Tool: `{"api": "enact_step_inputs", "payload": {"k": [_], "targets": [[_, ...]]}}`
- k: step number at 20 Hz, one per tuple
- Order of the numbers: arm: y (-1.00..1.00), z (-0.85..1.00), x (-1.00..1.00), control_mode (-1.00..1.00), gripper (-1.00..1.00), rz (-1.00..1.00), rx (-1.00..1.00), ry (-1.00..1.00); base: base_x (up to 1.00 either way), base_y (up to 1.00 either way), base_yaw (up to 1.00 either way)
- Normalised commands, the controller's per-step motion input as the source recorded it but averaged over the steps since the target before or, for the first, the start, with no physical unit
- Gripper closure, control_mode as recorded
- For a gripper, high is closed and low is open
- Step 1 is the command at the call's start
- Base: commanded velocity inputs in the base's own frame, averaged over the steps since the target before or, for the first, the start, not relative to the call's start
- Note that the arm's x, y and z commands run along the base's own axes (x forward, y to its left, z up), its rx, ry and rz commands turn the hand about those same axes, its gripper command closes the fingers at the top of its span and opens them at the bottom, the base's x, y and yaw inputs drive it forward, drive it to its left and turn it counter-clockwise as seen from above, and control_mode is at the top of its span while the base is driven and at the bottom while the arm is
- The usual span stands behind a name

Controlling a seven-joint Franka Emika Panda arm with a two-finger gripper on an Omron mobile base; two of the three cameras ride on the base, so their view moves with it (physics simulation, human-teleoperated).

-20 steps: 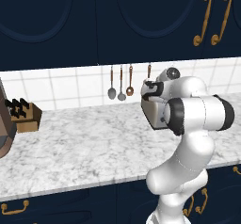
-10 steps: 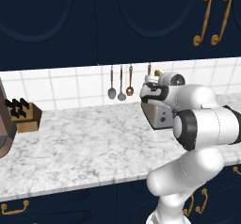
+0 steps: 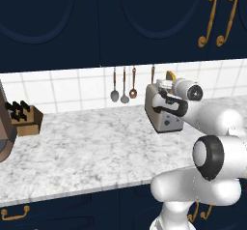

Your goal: Start the toaster. Once the lever pops up, take the bread to the plate on the dining counter.

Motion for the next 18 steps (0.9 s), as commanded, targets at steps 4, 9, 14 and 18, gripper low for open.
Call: {"api": "enact_step_inputs", "payload": {"k": [4, 9, 14, 18], "targets": [[0.0, 0.95, -0.84, -1.0, 1.0, -0.01, 0.03, 0.0, 0.0, 0.0, 0.0], [-0.02, 0.99, -0.79, -1.0, 1.0, -0.03, 0.06, 0.08, 0.0, 0.0, 0.0], [-0.04, 0.66, -0.78, -1.0, 1.0, -0.07, 0.1, 0.34, 0.0, 0.0, 0.0], [-0.01, 0.05, -0.72, -1.0, 1.0, -0.05, 0.05, 0.4, 0.0, 0.0, 0.0]]}}
